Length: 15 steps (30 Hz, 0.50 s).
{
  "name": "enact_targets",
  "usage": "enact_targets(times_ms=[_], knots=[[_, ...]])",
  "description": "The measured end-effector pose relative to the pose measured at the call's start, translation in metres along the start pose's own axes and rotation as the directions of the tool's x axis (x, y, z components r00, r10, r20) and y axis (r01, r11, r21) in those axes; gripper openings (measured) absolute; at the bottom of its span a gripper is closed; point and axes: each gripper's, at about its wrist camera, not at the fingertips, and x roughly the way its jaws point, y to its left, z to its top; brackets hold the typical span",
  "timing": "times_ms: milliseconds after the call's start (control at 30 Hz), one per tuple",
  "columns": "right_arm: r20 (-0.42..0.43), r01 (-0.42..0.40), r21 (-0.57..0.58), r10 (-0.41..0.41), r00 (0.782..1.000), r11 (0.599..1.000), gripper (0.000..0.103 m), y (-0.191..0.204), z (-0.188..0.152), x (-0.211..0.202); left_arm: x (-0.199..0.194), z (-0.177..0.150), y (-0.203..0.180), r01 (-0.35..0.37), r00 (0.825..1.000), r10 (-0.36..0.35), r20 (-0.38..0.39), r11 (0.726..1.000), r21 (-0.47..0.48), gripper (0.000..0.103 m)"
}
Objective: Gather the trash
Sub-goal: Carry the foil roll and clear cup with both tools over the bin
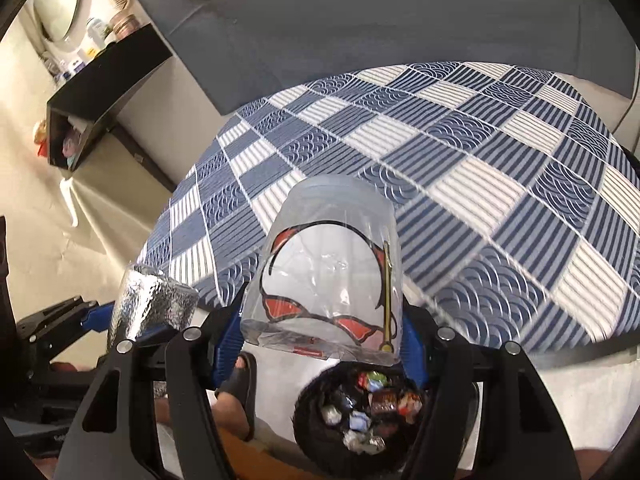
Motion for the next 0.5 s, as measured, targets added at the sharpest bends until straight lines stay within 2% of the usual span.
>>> enact_targets(times_ms=[333,500], knots=[[-0.02,0.015,-0.008,-0.015,1.0,1.0,0.065,0.005,-0.054,-0.023,-0.01,-0.05,-0.017,-0.001,1.0,0.001,-0.031,1.0,0.014,0.049],[-0.036,0.024,-0.007,-0.025,0.999,1.0,0.065,0.006,-0.073,-0.031,-0.006,-0.072,-0.026,0.021,0.998,-0.02,-0.058,1.0,0.009,0.049]])
